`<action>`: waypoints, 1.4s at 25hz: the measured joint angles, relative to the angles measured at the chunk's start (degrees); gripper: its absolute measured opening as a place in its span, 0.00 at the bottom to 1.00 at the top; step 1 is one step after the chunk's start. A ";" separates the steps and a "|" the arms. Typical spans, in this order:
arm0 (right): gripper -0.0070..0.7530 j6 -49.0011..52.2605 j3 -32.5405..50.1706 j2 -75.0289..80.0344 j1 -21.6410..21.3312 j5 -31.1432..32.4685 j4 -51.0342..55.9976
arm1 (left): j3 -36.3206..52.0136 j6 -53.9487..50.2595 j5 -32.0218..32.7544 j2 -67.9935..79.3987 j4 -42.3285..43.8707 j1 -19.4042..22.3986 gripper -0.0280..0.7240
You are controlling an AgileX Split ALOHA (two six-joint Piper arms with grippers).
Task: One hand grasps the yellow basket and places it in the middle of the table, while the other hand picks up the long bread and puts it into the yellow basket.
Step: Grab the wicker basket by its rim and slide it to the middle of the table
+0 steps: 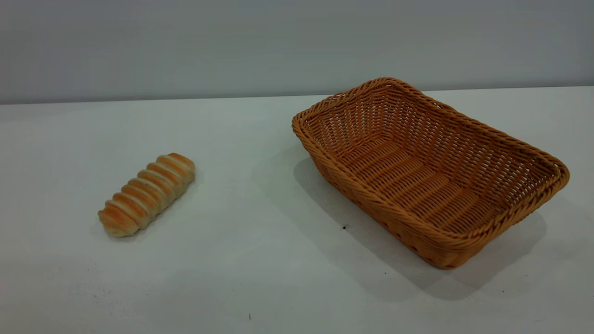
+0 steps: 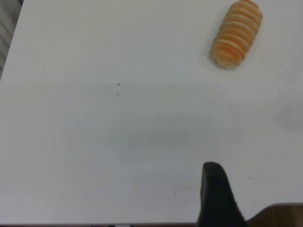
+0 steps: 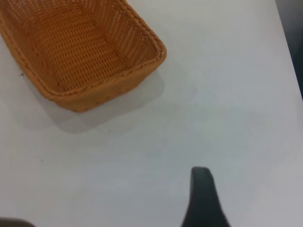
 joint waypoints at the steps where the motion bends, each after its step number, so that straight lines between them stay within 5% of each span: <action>1: 0.74 0.00 0.00 0.00 0.00 0.00 0.00 | 0.00 0.00 0.00 0.00 0.00 0.00 0.69; 14: 0.74 0.00 0.00 0.00 0.00 0.00 0.17 | 0.00 0.00 -0.09 0.00 0.00 0.00 0.69; 18: 0.74 -0.06 -0.20 0.00 0.00 -1.22 0.47 | -1.04 -0.87 -5.95 0.00 -1.12 0.00 0.69; 35: 0.74 -0.01 -0.74 2.84 0.00 -17.86 2.72 | -1.09 -1.59 -9.74 13.68 -3.02 0.00 0.69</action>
